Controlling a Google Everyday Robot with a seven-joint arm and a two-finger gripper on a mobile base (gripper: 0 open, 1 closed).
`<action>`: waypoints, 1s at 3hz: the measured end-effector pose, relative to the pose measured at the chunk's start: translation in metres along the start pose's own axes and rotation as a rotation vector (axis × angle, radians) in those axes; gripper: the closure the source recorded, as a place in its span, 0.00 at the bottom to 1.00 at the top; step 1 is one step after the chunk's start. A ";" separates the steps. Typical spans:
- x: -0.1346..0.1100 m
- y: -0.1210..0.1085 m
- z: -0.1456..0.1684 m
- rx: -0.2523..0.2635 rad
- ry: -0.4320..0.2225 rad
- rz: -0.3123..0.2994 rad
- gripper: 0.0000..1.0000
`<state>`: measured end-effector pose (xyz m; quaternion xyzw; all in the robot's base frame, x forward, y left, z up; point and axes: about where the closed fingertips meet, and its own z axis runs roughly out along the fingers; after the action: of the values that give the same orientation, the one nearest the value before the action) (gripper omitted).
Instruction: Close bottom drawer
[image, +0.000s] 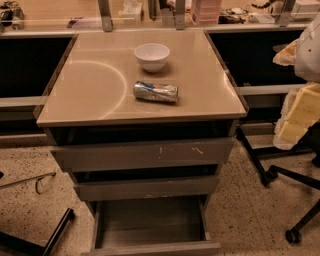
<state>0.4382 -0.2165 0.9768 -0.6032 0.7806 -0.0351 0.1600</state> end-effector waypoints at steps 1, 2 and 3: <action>0.000 0.000 0.000 0.000 0.000 0.000 0.00; 0.001 0.006 0.030 -0.016 -0.050 0.036 0.00; 0.000 0.023 0.122 -0.063 -0.195 0.125 0.00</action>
Offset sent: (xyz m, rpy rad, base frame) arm 0.0145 0.0212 -0.1382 0.2782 0.0485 -0.0858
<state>0.4520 -0.1937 0.8553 -0.5585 0.7982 0.0582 0.2181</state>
